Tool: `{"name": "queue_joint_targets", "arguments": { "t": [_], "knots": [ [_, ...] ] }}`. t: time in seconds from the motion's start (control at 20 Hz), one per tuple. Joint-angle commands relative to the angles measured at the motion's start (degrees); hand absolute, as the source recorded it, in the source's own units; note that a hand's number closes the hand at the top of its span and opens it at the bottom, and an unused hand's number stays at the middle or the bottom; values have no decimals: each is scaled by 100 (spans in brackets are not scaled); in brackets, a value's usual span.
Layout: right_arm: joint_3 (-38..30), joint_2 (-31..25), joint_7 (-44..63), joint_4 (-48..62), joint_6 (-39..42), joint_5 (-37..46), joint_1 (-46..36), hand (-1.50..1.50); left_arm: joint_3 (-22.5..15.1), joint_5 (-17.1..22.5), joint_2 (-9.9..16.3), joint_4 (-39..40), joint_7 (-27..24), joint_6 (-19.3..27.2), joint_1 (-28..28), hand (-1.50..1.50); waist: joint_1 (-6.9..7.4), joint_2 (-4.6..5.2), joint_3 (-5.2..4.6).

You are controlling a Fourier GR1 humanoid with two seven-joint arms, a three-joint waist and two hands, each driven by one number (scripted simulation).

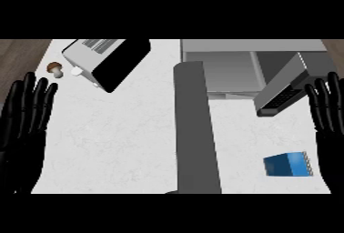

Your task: Pick up the milk, place it into the microwave and close the microwave

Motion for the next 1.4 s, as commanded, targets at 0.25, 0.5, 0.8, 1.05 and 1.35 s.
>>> {"name": "queue_joint_targets", "arguments": {
  "t": [0.25, 0.5, 0.8, 1.05, 1.35],
  "knots": [
    [-742, -271, 187, -1994, 301, -439, 1936, -150, 308, 397, -79, 686, 14, -119, -139, -150, -148, -149, -30],
    [-703, -54, -114, -1588, 871, -970, 2855, -150, 319, 1350, -653, 874, -328, -170, 815, -150, -65, -144, -27],
    [-579, 386, -404, -1394, 1154, -644, 3200, -150, 14, 1440, -614, 492, -338, -302, 1261, -150, 9, -130, -28],
    [-830, 484, -773, -1012, 1334, -628, 3279, -150, -162, 1424, -699, 712, -1140, -548, 1833, -150, 21, -128, -29],
    [-1064, 474, -1226, -95, 1533, -793, 3158, -150, -795, 1130, -701, 223, -1245, -282, 2501, -150, 35, -131, -26]
  ]
}}
